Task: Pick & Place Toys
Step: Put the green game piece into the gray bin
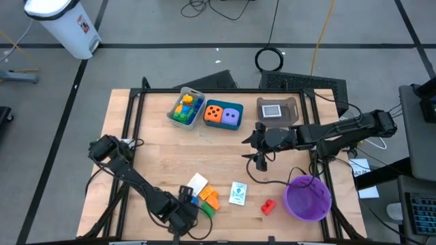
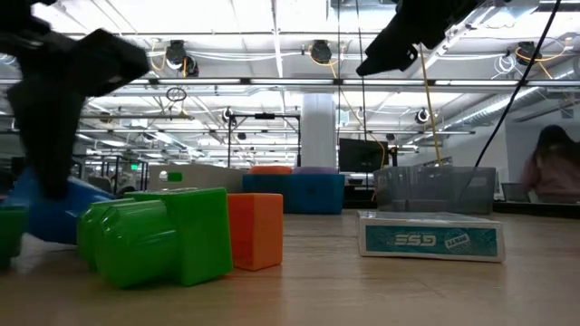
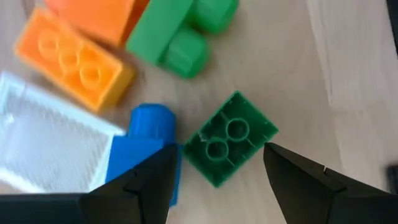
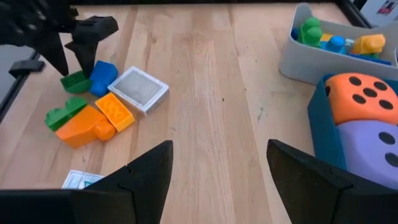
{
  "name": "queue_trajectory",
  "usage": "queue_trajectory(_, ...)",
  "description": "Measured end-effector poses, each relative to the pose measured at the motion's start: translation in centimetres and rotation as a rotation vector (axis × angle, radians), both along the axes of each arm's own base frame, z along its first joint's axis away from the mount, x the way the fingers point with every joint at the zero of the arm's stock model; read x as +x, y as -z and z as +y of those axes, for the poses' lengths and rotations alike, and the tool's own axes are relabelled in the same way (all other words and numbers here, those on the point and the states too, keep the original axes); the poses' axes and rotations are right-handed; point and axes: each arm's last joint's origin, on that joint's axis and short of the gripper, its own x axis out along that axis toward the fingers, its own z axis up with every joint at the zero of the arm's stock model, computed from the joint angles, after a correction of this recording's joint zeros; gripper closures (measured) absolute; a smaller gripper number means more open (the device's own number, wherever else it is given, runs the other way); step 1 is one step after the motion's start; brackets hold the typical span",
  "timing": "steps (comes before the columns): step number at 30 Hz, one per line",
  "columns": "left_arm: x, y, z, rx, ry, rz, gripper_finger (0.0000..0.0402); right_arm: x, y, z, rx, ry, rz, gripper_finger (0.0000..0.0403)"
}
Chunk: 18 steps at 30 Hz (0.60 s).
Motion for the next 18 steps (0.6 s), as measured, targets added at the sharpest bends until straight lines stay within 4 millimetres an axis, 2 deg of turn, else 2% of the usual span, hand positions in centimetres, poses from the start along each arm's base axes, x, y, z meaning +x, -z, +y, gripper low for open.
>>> queue_trajectory(6, 1.2, -0.2, 0.6, 0.027, 0.179, -0.048, 0.0153, -0.2, 0.3, 0.0, -0.002, 0.001, 0.031, 0.0152)
queue_trajectory(13, 2.2, -0.1, 1.8, -0.026, 0.242, -0.010, 0.0153, -0.2, 0.3, 0.0, -0.003, 0.002, 0.040, 0.0152)
queue_trajectory(18, 2.3, -0.1, 2.0, -0.041, 0.274, 0.001, 0.0153, -0.2, 0.3, 0.0, -0.002, 0.002, 0.040, 0.0152)
